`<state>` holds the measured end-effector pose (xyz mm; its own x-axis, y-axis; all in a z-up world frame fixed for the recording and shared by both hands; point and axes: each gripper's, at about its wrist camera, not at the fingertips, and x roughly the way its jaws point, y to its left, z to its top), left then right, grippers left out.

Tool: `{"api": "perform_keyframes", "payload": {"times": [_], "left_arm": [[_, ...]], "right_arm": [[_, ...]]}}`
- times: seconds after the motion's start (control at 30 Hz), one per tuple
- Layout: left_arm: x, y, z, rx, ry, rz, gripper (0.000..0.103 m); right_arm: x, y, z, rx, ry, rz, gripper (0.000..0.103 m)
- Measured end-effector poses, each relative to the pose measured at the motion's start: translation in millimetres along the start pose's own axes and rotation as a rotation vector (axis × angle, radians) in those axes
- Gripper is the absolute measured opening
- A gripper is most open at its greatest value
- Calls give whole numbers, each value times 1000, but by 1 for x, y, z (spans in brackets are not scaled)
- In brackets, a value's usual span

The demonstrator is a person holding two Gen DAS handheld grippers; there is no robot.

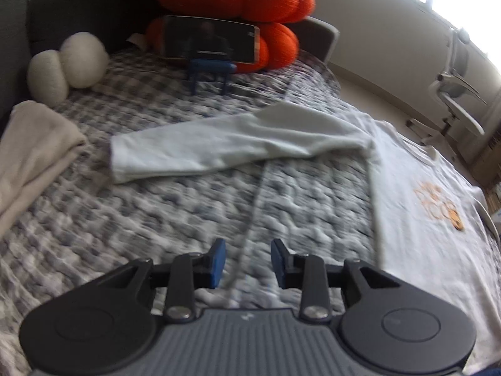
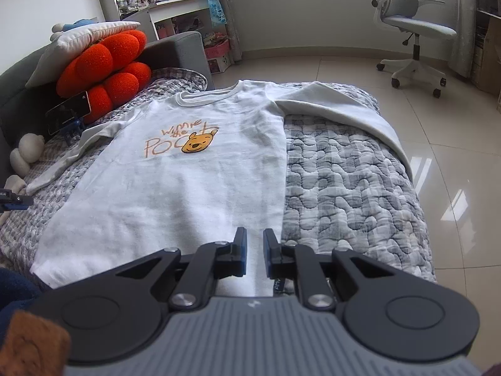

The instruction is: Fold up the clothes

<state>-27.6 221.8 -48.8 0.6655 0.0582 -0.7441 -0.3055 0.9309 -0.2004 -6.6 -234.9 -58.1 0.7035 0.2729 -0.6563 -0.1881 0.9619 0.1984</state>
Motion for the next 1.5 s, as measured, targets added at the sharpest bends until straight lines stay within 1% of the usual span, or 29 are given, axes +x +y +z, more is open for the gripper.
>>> {"api": "perform_keyframes", "payload": {"times": [0.07, 0.13, 0.23, 0.3, 0.37, 0.4, 0.47, 0.5, 0.53, 0.57, 0.6, 0.67, 0.7, 0.8, 0.87, 1.03, 1.1, 1.17, 1.23, 1.33, 1.4, 1.47, 1.5], "left_arm": [[6, 26, 15, -60, -5, 33, 38], [14, 49, 31, -117, -12, 59, 44], [29, 75, 54, -178, -16, 89, 49], [44, 83, 69, -200, -11, 94, 49], [62, 87, 82, -199, -4, 109, 49], [72, 87, 86, -192, 9, 134, 49], [95, 88, 93, -172, 43, 200, 43], [101, 87, 94, -161, 45, 220, 40], [101, 84, 93, -146, 28, 233, 37], [99, 79, 91, -125, 18, 239, 32], [96, 75, 89, -104, 7, 245, 13], [86, 69, 85, -75, -23, 258, 7], [79, 70, 84, -76, -46, 264, 6], [51, 76, 83, -85, -118, 282, 5], [42, 81, 82, -79, -133, 294, 5], [65, 83, 78, -28, -102, 371, 6], [76, 79, 75, 3, -97, 389, 6], [83, 76, 73, 21, -88, 396, 6], [78, 76, 71, 10, -95, 386, 12], [63, 72, 71, 8, -125, 384, 16], [44, 68, 70, 0, -166, 391, 17], [26, 64, 69, -10, -205, 405, 20], [18, 62, 69, -15, -222, 410, 24]], "right_arm": [[2, -1, 0, 7, 1, -7, 16], [4, 0, 1, 9, 1, -10, 16], [7, 4, 3, 11, -3, -4, 16], [9, 8, 4, 7, -5, 3, 17], [12, 14, 7, 1, -7, 8, 17], [13, 17, 8, -2, -9, 9, 17], [13, 21, 11, -8, -16, 11, 17], [13, 22, 11, -10, -20, 12, 17], [12, 23, 12, -10, -26, 15, 17], [11, 24, 13, -10, -32, 17, 17], [11, 24, 13, -10, -36, 19, 17], [11, 24, 13, -11, -39, 20, 17], [12, 24, 13, -11, -36, 19, 17], [12, 23, 12, -6, -38, 20, 17], [11, 23, 12, -4, -44, 25, 17], [16, 28, 10, 0, -38, 35, 17], [17, 29, 8, -5, -35, 36, 17], [19, 28, 6, -9, -23, 30, 17], [20, 25, 4, -8, -7, 25, 17], [20, 20, 1, -2, 7, 26, 17], [19, 18, -2, -3, 8, 26, 17], [20, 17, -4, 4, 9, 26, 18], [21, 16, -5, 9, 10, 27, 20]]}}
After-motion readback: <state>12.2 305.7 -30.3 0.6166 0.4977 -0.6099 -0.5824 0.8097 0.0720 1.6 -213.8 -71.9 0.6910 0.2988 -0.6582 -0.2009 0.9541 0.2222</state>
